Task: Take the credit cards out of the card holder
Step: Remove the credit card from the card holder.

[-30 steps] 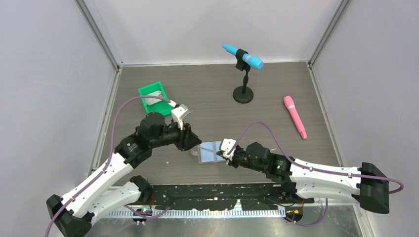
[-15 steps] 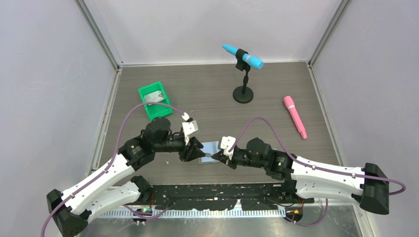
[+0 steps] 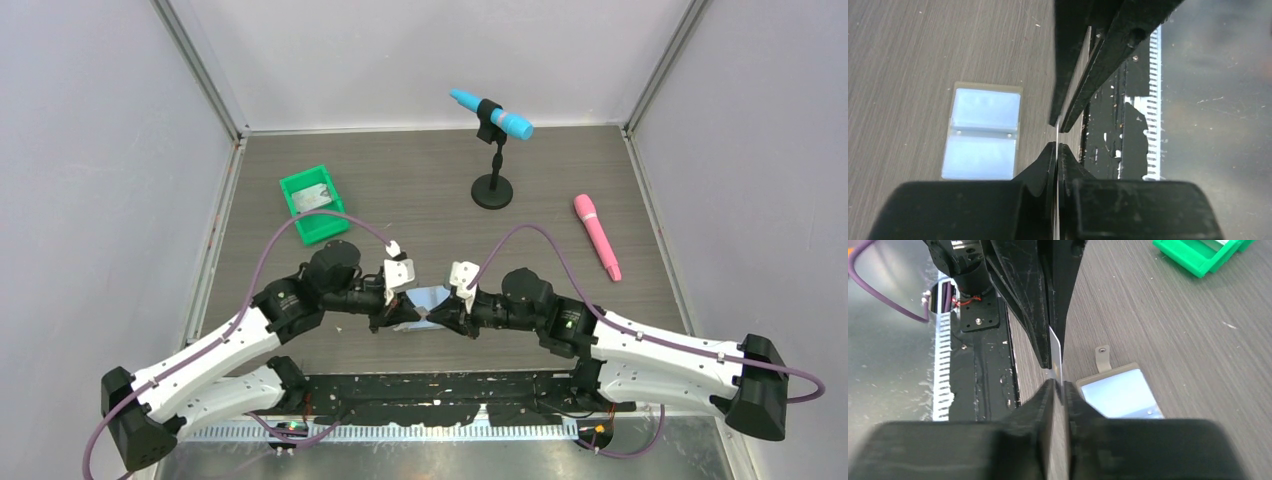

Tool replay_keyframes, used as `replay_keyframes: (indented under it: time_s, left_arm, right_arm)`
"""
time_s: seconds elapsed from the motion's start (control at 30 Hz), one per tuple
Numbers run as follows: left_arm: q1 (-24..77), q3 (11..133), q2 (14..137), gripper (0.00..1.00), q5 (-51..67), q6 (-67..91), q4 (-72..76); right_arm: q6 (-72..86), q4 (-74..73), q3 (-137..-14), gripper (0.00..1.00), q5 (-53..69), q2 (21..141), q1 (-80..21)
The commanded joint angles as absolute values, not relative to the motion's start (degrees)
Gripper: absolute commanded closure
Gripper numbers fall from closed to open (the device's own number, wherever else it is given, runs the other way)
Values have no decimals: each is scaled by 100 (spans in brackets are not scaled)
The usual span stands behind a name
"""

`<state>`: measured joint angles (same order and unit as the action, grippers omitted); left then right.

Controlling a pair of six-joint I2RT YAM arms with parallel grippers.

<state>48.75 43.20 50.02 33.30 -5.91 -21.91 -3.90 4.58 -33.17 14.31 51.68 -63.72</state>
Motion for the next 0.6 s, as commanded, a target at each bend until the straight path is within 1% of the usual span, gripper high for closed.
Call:
replay_keyframes:
  time_s: [0.0,0.03,0.07,0.17,0.23,0.33,0.5,0.57]
  left_arm:
    - [4896,4340,4883,100,3138,-314,-1766]
    - [4896,4270,4820,100,3000,-163,-1604]
    - [4896,4186,4738,100,2843,-49,-1405]
    - [4896,3859,4432,100,2415,648,-631]
    - [4896,3674,4202,100,2068,1124,-109]
    - [4896,3331,3956,100,1738,1995,901]
    - [4896,2806,3803,100,1458,3123,2621]
    - [4896,2599,3817,100,1422,3427,3272]
  right_arm:
    - [-88,626,-3501,72,1596,5037,-6239]
    - [-37,747,-3391,61,1559,4937,-6209]
    - [-19,835,-3321,57,1531,4877,-6138]
    - [401,1438,-2893,37,1501,4556,-5942]
    - [730,1855,-2651,33,1627,4417,-5753]
    - [1233,2399,-2469,30,1866,4425,-5519]
    - [1872,2609,-2649,32,2271,4827,-5440]
    - [2229,2932,-2624,32,2460,4951,-5365]
